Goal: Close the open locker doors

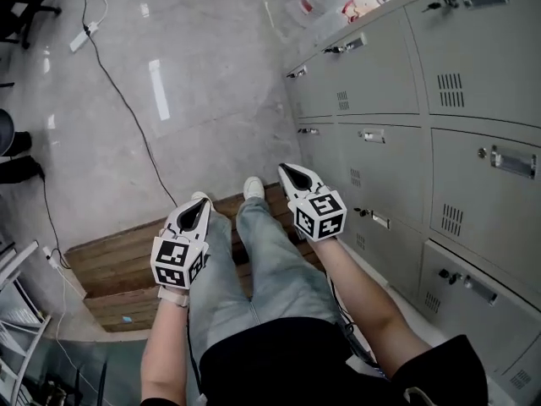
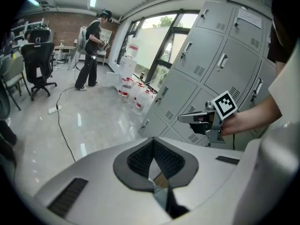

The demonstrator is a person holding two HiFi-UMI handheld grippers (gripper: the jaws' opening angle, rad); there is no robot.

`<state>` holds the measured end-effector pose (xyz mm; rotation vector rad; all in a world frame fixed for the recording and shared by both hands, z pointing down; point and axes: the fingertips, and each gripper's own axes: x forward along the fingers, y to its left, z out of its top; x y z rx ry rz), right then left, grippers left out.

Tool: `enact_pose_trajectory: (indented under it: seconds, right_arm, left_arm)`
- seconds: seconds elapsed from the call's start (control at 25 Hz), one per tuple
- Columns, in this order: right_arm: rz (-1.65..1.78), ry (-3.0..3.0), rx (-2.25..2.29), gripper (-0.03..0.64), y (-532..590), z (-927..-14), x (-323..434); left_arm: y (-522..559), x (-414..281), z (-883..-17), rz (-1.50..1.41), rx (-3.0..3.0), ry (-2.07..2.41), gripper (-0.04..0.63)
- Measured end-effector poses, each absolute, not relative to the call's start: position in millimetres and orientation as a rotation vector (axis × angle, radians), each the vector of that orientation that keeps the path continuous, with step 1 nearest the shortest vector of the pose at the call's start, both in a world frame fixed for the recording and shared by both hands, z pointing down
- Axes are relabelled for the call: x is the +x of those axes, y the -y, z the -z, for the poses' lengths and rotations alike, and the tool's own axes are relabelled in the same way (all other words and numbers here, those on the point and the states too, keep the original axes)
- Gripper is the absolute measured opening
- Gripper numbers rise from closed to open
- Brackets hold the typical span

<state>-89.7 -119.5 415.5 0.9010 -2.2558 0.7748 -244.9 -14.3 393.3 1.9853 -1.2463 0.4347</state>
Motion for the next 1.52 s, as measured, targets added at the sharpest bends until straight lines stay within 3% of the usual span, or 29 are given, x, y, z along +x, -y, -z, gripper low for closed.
enact_pose_trajectory:
  seconds: [0.76,1.52]
  right_arm:
    - [-0.479,2.637,0.716,0.028,66.1,-99.5,-179.0]
    - [-0.299,2.778,0.724,0.028,71.2,-1.8,-195.2]
  left_arm:
    - [22.7,-284.9,-113.9,-0.224,2.388,1.370,0.018]
    - [39.6,-285.3,-15.7,-0.156,2.539,1.433,0.018]
